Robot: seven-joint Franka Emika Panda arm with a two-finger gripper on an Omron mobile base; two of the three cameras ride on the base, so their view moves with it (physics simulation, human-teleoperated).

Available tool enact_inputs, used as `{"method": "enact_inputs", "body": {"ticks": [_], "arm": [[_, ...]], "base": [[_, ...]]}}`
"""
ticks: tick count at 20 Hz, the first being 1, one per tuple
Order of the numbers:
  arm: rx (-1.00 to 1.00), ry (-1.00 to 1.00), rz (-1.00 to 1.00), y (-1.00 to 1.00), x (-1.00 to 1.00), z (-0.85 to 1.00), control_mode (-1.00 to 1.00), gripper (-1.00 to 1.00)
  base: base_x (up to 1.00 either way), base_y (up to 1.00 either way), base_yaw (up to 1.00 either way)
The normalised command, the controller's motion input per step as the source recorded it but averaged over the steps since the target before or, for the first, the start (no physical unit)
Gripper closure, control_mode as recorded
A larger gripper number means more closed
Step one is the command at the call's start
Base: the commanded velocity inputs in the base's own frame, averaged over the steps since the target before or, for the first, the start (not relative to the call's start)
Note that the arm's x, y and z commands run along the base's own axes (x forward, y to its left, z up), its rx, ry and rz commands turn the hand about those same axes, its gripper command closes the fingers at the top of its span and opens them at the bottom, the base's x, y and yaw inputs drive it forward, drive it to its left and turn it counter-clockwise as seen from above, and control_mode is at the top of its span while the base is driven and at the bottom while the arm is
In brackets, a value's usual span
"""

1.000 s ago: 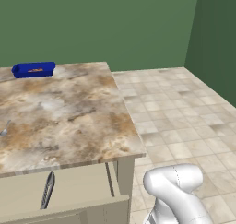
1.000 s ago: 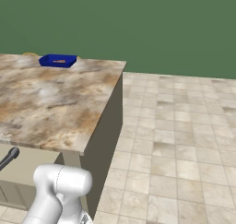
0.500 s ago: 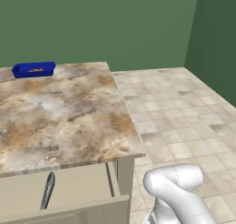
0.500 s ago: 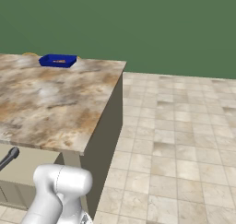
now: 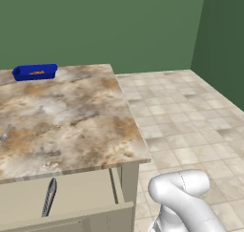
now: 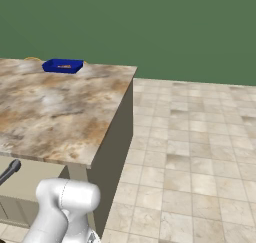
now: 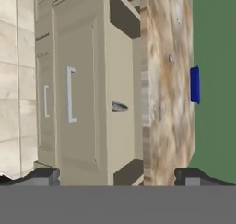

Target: Take the tongs from the drawer on the left and place them on the dining counter next to the tray containing the hot dog.

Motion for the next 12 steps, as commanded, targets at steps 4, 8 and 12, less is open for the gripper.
{"method": "enact_inputs", "body": {"ticks": [4,8,12], "arm": [[0.09,0.00,0.00,-0.29,0.00,0.02,-1.00,-1.00],[0.17,0.00,0.00,-0.24,0.00,0.00,-1.00,-1.00],[0.21,0.00,0.00,-0.32,0.00,0.11,-1.00,-1.00]], "base": [[0.00,0.00,0.00],[0.00,0.00,0.00],[0.00,0.00,0.00]]}}
